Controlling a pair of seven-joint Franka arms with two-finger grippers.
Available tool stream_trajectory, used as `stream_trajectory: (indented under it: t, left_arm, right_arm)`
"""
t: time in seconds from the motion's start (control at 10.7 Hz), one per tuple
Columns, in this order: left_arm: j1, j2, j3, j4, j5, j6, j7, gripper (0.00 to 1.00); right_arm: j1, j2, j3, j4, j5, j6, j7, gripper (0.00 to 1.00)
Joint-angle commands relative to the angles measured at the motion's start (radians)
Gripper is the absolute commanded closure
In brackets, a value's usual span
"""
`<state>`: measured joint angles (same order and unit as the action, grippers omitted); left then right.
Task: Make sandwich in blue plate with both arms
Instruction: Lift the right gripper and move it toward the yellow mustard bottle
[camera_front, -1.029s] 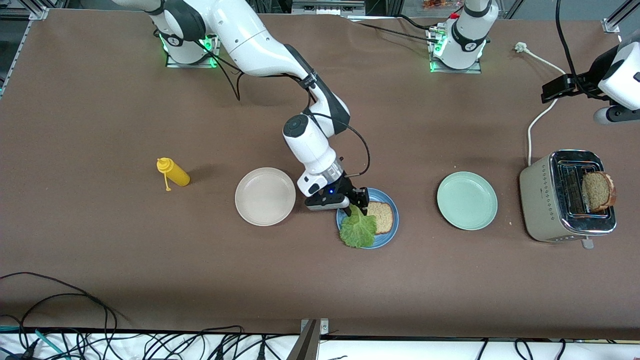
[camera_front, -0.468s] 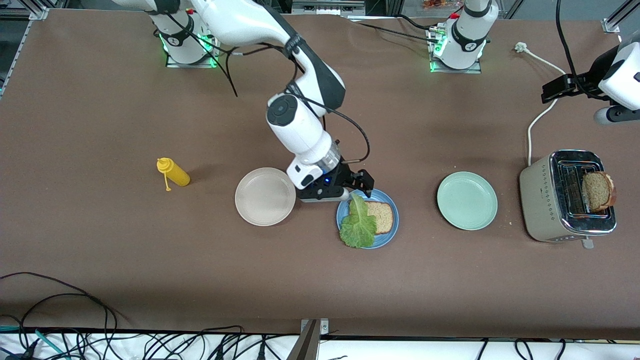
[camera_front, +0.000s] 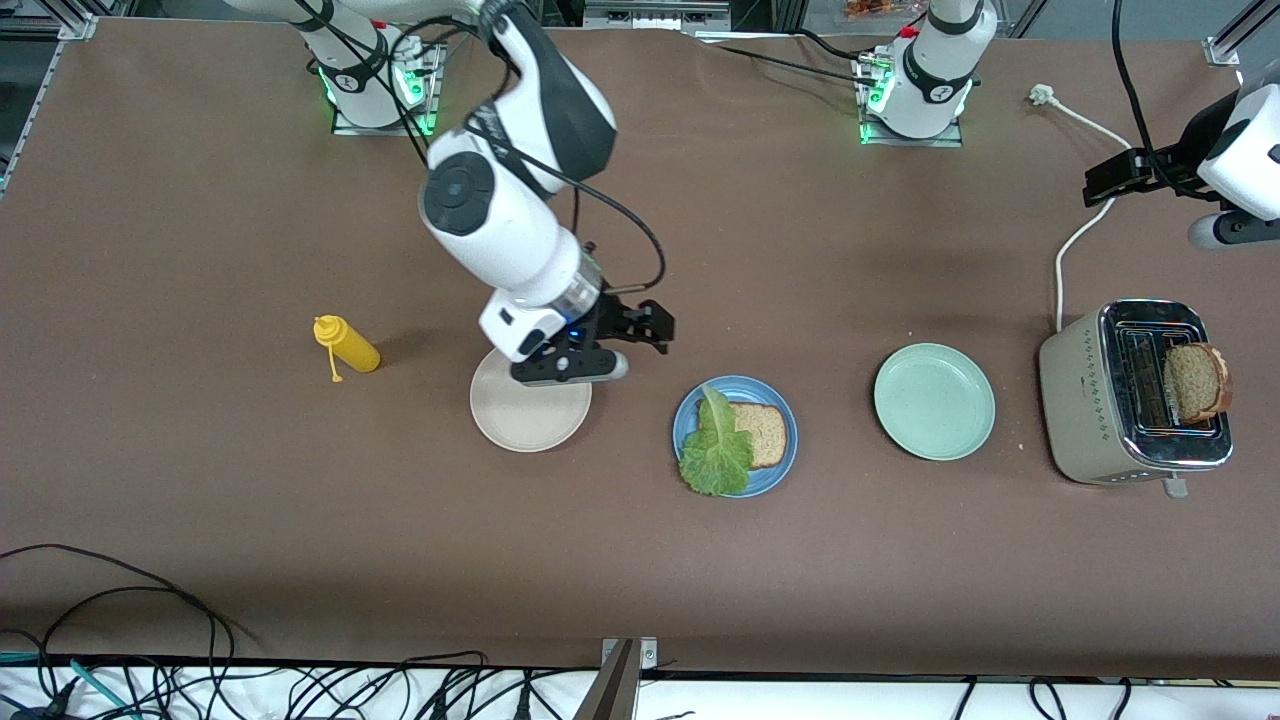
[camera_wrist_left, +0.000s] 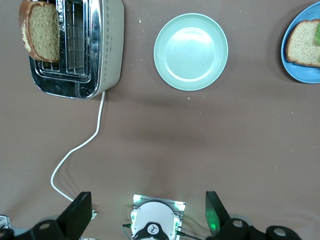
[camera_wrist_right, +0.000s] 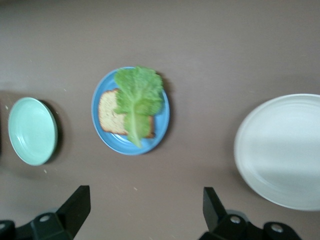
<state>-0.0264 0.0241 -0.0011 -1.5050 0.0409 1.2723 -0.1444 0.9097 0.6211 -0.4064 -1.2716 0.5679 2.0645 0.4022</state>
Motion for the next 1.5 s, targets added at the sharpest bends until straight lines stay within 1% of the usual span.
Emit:
stream_trajectory:
  t: [0.0,0.09,0.28,0.47,0.75,0.84,1.03,1.12,1.22,1.4]
  left_arm:
    - [0.002,0.016,-0.003,0.034,0.03,-0.024,-0.001,0.0]
    - [0.003,0.016,-0.003,0.034,0.028,-0.024,-0.001,0.0]
    - [0.002,0.016,-0.003,0.035,0.028,-0.024,-0.001,0.0]
    - [0.002,0.016,-0.003,0.034,0.028,-0.024,-0.001,0.0]
    - [0.003,0.016,-0.003,0.034,0.028,-0.024,-0.001,0.0]
    - [0.003,0.016,-0.003,0.034,0.028,-0.024,-0.001,0.0]
    - [0.002,0.016,-0.005,0.034,0.028,-0.024,-0.001,0.0]
    - [0.002,0.016,-0.005,0.034,0.028,-0.024,-0.001,0.0]
    - [0.002,0.016,-0.005,0.034,0.028,-0.024,-0.001,0.0]
    - [0.002,0.016,-0.005,0.034,0.028,-0.024,-0.001,0.0]
  right_arm:
    - [0.012,-0.127,-0.101,-0.094,-0.025,-0.192,-0.13,0.0]
    - [0.012,-0.154,-0.127,-0.103,-0.064,-0.257,-0.173,0.0]
    - [0.012,-0.207,-0.178,-0.143,-0.14,-0.329,-0.285,0.0]
    - [0.012,-0.26,-0.228,-0.208,-0.207,-0.359,-0.421,0.0]
    - [0.012,-0.336,-0.293,-0.346,-0.316,-0.347,-0.573,0.0]
    - [0.012,-0.351,-0.33,-0.37,-0.33,-0.34,-0.638,0.0]
    - [0.012,-0.356,-0.415,-0.382,-0.329,-0.339,-0.819,0.0]
    - [0.012,-0.356,-0.448,-0.393,-0.329,-0.336,-0.883,0.0]
    - [0.012,-0.356,-0.478,-0.414,-0.329,-0.317,-0.937,0.0]
    - [0.012,-0.359,-0.532,-0.504,-0.327,-0.221,-1.057,0.0]
